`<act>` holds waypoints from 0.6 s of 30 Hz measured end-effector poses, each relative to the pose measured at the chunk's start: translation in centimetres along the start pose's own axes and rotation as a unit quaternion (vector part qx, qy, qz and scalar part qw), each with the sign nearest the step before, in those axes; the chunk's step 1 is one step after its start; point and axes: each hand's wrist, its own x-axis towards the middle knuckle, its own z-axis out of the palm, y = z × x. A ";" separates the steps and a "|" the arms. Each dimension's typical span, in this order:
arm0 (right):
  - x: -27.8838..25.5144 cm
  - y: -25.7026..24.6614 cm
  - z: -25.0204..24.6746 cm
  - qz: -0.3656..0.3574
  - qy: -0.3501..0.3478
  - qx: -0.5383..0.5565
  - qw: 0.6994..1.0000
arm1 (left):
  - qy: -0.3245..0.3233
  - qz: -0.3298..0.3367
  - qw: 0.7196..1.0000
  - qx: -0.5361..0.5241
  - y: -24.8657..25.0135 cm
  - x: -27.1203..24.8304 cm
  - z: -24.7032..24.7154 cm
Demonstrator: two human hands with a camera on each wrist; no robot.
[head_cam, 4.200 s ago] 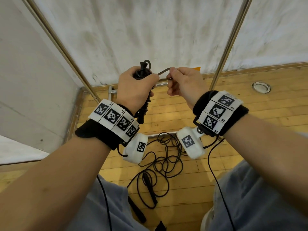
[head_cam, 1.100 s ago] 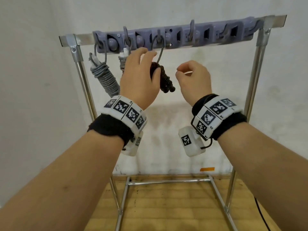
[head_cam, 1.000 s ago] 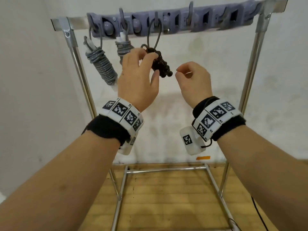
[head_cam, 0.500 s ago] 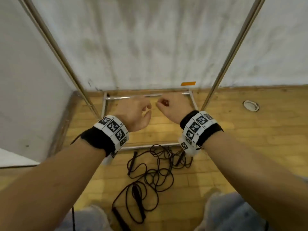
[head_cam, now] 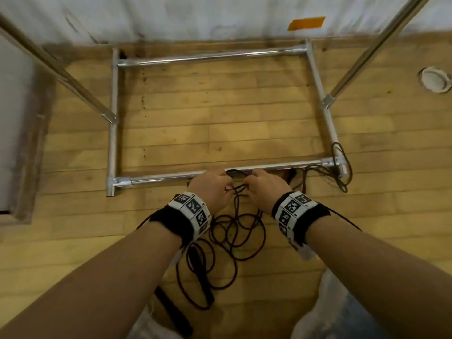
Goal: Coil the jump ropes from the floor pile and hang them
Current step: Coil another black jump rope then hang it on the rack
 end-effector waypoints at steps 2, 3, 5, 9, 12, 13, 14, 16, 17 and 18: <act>0.9 0.8 1.8 -0.002 0.012 -0.007 1.000 | -0.021 -0.009 1.000 0.005 -0.6 1.1 1.9; 1.3 1.1 2.5 0.001 0.009 -0.015 1.000 | -0.036 -0.016 0.999 0.014 -0.8 1.6 2.7; 1.9 1.6 3.7 0.014 0.002 -0.022 1.000 | -0.078 -0.025 0.996 0.035 -1.2 2.2 4.1; 2.1 2.1 4.6 0.014 0.062 0.057 0.996 | -0.071 -0.012 0.997 0.018 -1.8 2.5 5.1; 1.5 2.1 3.4 0.009 0.138 0.138 0.981 | 0.021 0.004 0.998 -0.051 -2.0 2.1 4.4; 1.3 1.8 2.7 0.007 0.151 0.149 0.977 | 0.051 0.015 0.996 -0.070 -1.7 2.0 3.8; 1.2 1.5 1.9 0.008 0.159 0.157 0.975 | 0.078 0.025 0.993 -0.080 -1.4 1.9 3.0; 1.0 0.7 0.1 0.022 0.174 0.173 0.969 | 0.135 0.030 0.987 -0.086 -0.7 2.1 1.1; 0.9 0.3 -1.0 0.029 0.188 0.180 0.965 | 0.161 0.027 0.982 -0.095 -0.4 2.1 -0.2; 0.7 -0.1 -2.1 0.034 0.208 0.189 0.959 | 0.177 0.023 0.978 -0.109 0.1 2.2 -1.6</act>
